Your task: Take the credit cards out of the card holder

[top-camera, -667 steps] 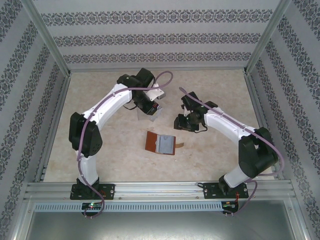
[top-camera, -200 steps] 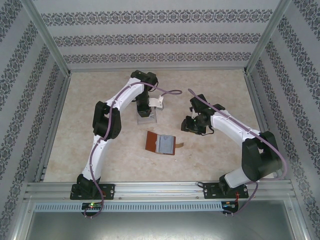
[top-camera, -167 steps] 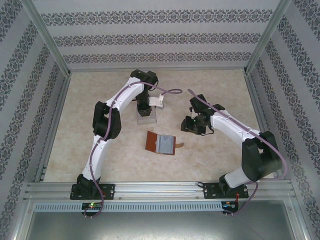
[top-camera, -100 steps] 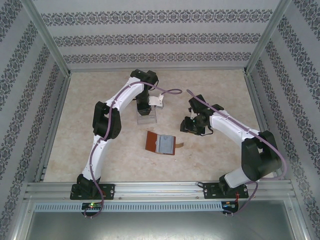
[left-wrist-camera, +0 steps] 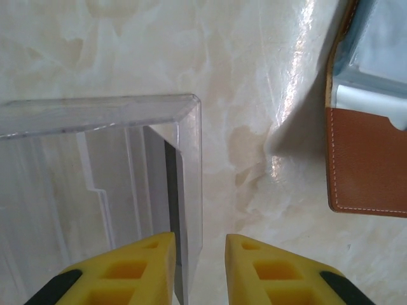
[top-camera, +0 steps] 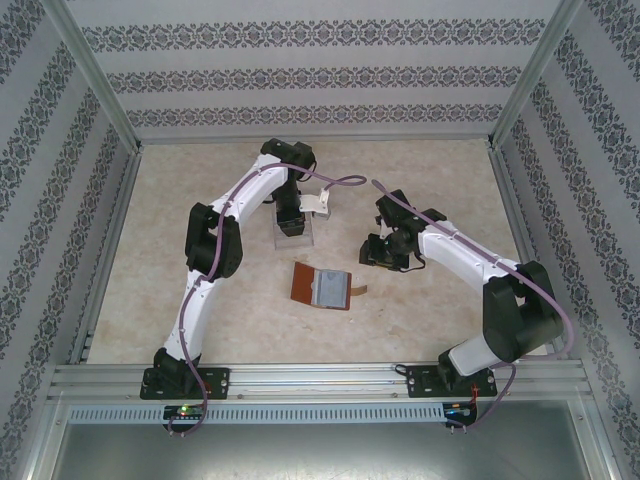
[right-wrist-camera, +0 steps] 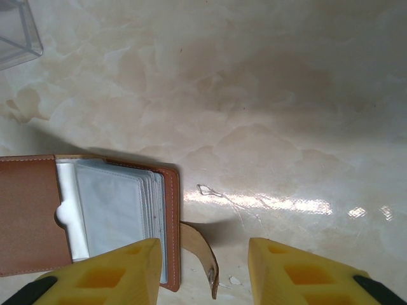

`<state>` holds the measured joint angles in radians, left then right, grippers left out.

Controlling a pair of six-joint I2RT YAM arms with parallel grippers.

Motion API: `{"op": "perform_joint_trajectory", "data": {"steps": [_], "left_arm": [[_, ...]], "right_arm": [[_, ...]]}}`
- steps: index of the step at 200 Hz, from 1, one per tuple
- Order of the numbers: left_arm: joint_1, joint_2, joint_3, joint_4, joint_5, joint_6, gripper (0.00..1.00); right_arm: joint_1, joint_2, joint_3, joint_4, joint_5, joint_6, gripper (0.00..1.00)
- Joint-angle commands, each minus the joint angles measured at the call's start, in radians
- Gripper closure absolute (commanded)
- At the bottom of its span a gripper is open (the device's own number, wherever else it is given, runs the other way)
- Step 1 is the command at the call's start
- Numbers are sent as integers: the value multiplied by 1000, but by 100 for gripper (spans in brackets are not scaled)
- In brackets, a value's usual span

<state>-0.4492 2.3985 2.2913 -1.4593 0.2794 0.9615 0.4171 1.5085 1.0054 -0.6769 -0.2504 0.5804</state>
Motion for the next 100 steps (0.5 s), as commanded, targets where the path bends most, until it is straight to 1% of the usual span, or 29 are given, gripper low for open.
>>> {"op": "perform_joint_trajectory", "data": {"steps": [1,70,75,87,100], "left_arm": [[14,34,28,-57,29,17,74],[20,52,29,-41,20,16,75],[20,54,29,-41,18,17,77],[20,56,30,-43,16,16,85],[20,54,31,-44,21,17,90]], "right_arm": [[14,6,13,-4,18,20,59],[16,15,15,-1,15,20,59],[17,17,15,-1,15,20,59],[18,17,16,-1,16,22,59],[18,15,15,-3,15,20,59]]}}
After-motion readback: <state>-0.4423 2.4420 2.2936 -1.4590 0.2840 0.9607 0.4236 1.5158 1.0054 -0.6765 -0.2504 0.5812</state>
